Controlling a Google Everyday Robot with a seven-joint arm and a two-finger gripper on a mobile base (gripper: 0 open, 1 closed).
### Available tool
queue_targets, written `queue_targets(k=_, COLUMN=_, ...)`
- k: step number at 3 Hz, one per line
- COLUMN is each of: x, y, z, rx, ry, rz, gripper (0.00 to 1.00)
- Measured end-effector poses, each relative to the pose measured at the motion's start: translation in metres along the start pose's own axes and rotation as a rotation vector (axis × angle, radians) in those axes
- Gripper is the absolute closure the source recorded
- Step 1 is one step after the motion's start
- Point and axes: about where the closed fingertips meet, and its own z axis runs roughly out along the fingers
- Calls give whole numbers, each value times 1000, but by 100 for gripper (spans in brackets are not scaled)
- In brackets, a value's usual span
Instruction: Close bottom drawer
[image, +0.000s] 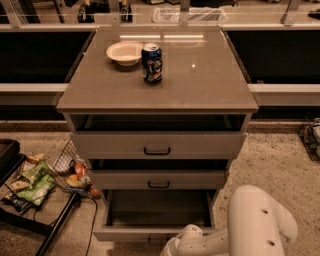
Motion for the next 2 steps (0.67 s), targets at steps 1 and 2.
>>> queue_targets(k=1, x=-10, y=-21, z=2, rx=16, ry=-14, rz=-23, gripper=100)
queue_targets(k=2, x=-17, y=-28, z=5, rx=14, ry=-20, rz=-22, gripper=100)
